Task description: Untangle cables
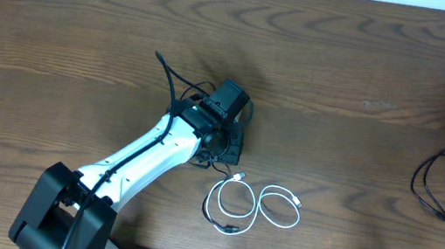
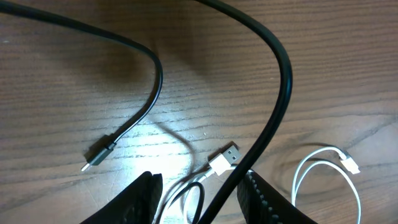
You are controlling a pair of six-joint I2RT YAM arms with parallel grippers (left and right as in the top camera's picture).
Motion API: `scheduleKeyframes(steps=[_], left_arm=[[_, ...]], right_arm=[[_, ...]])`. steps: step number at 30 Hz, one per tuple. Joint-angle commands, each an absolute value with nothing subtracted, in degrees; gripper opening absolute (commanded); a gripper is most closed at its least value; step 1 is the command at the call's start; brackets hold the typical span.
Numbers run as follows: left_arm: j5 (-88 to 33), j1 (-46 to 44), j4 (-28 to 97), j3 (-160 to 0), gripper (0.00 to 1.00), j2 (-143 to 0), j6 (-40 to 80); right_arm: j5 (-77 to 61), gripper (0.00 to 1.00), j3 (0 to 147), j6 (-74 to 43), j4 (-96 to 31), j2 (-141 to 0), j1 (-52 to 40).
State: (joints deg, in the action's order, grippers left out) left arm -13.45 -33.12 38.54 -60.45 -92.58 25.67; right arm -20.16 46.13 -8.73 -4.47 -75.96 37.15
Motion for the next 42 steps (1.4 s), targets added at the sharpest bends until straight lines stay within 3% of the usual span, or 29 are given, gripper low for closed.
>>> scheduleKeyframes(steps=[1,11,23,29,42], left_arm=[[-13.8,-33.2,38.6,-60.2,0.45,-92.9,25.4],[-13.7,-33.2,38.6,-60.2,0.45,-92.9,25.4],[-7.5,-33.2,39.0,-60.2,0.45,-92.9,25.4],[-1.8,-32.1,39.0,-60.2,0.45,-92.9,26.2],[-5.8,-22.4,39.0,-60.2,0.45,-92.8,29.7]], right_arm=[[-23.5,0.75,47.3,-9.4,-6.7,-76.2,35.4],[-31.9,0.75,47.2,-9.4,-18.7,-76.2,23.8],[-31.9,0.8,47.1,-9.4,-41.9,-76.2,-0.7],[-31.9,0.8,47.0,-9.5,-47.9,-76.2,-12.7],[-31.9,0.81,44.4,-16.6,-51.4,-76.2,-29.3]])
